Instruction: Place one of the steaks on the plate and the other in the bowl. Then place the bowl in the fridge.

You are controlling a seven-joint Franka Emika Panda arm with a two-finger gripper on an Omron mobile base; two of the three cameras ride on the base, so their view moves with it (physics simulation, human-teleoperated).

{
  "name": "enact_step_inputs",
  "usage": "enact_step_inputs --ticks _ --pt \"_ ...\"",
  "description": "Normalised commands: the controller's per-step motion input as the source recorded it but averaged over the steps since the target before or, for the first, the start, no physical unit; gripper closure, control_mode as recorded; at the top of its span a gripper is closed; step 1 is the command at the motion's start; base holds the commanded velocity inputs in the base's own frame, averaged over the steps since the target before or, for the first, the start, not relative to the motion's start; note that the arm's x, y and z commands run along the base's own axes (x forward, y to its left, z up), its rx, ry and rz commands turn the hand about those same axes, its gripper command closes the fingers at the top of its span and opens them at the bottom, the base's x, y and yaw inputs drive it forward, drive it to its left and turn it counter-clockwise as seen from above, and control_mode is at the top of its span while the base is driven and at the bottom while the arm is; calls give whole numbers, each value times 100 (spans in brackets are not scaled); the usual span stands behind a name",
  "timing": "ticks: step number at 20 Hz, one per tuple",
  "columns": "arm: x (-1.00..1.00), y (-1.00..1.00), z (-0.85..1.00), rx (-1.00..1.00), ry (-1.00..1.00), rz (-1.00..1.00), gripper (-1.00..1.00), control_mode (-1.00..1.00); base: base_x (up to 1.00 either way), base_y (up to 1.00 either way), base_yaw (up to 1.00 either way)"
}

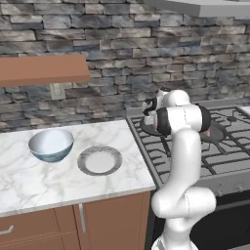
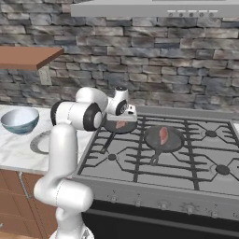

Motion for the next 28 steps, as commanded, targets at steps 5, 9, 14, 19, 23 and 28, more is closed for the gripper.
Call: enact_step_inputs --ticks 5,9,14,19,23,28 --pt "-11 0 -18 0 -1 0 100 -100 0 0 0" --pt "-70 9 43 0 -15 2 100 -100 0 0 0" --pt "-95 39 87 0 -2 6 100 -100 0 0 0" --pt "-95 79 92 0 3 11 100 -100 0 0 0" --pt "-79 91 68 9 13 13 100 -100 0 0 0" --pt "-56 100 26 8 3 10 100 -100 0 0 0"
